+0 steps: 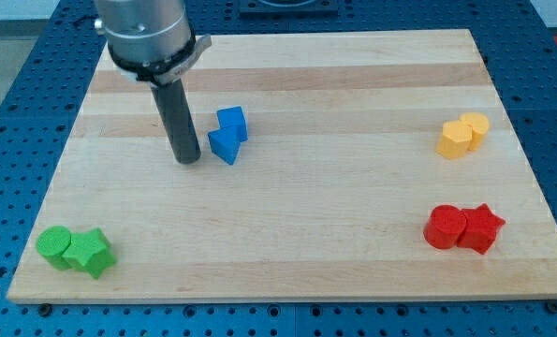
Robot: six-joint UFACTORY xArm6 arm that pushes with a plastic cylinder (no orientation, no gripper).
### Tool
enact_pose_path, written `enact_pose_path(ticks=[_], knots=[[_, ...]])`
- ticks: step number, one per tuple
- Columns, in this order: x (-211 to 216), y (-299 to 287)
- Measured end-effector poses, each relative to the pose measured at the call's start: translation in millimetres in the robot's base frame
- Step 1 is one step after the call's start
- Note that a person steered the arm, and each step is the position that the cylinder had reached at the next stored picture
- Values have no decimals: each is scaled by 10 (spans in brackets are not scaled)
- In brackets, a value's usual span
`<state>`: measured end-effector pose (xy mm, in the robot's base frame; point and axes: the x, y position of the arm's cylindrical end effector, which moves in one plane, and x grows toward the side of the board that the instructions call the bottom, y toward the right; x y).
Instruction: Slide the red star and red circle to the left a bit
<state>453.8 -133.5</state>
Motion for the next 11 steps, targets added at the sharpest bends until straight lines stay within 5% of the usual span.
enact_pose_path(ticks=[4,7,9,11], knots=[[879,961],[1599,2648],[1555,4055],[1077,4356]])
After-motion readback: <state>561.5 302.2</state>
